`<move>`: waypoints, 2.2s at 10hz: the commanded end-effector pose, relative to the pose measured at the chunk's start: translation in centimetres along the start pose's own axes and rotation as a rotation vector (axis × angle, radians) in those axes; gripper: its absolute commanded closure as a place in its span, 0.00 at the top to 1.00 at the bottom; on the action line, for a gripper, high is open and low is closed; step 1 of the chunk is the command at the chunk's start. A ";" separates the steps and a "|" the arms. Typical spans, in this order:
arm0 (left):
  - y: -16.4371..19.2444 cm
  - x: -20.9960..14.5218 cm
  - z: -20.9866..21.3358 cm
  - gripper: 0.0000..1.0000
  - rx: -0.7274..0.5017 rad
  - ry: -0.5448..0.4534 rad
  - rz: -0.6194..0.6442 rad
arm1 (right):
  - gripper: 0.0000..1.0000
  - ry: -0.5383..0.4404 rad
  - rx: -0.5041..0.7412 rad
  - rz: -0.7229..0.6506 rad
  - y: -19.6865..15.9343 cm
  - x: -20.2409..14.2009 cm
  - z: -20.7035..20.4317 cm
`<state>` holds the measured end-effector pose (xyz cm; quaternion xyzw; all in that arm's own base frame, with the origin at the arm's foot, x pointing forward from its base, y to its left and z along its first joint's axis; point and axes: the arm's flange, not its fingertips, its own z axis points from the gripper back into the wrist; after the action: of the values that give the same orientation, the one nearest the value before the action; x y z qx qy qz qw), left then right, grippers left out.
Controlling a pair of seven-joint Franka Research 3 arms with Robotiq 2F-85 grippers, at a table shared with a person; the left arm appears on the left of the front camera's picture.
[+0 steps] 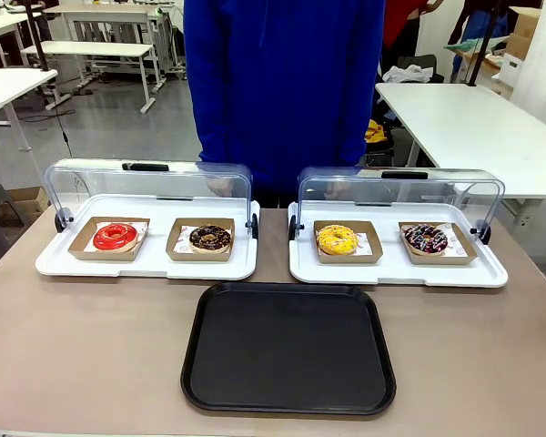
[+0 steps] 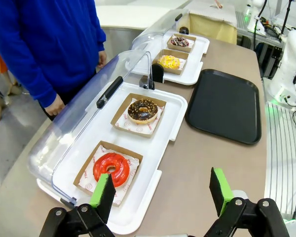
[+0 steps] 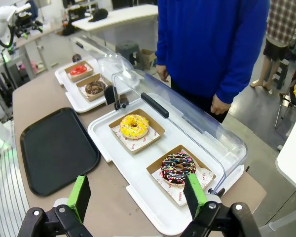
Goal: Move the first donut from the left to the tray.
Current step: Pick up the Paper togo box containing the Donut indicated by the person and place it on the Handle tray.
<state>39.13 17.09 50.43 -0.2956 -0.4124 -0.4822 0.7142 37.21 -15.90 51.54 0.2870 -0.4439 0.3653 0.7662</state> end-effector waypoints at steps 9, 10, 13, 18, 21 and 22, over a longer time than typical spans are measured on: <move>0.1 0.0 0.1 1.00 -0.003 -0.025 -0.021 | 1.00 -0.029 0.000 0.027 -0.4 0.2 -0.1; 0.1 0.0 0.1 1.00 -0.003 -0.025 -0.021 | 1.00 -0.029 0.000 0.027 -0.4 0.2 -0.1; 0.1 0.0 0.1 1.00 -0.003 -0.025 -0.021 | 1.00 -0.029 0.000 0.027 -0.4 0.2 -0.1; 0.1 0.0 0.1 1.00 -0.003 -0.025 -0.021 | 1.00 -0.029 0.000 0.027 -0.4 0.2 -0.1; 0.1 0.0 0.1 1.00 -0.003 -0.025 -0.021 | 1.00 -0.029 0.000 0.027 -0.4 0.2 -0.1; 0.1 0.0 0.1 1.00 -0.003 -0.025 -0.021 | 1.00 -0.029 0.000 0.027 -0.4 0.2 -0.1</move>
<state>39.13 17.09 50.43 -0.2956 -0.4125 -0.4822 0.7142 37.17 -15.93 51.54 0.2866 -0.4437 0.3658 0.7663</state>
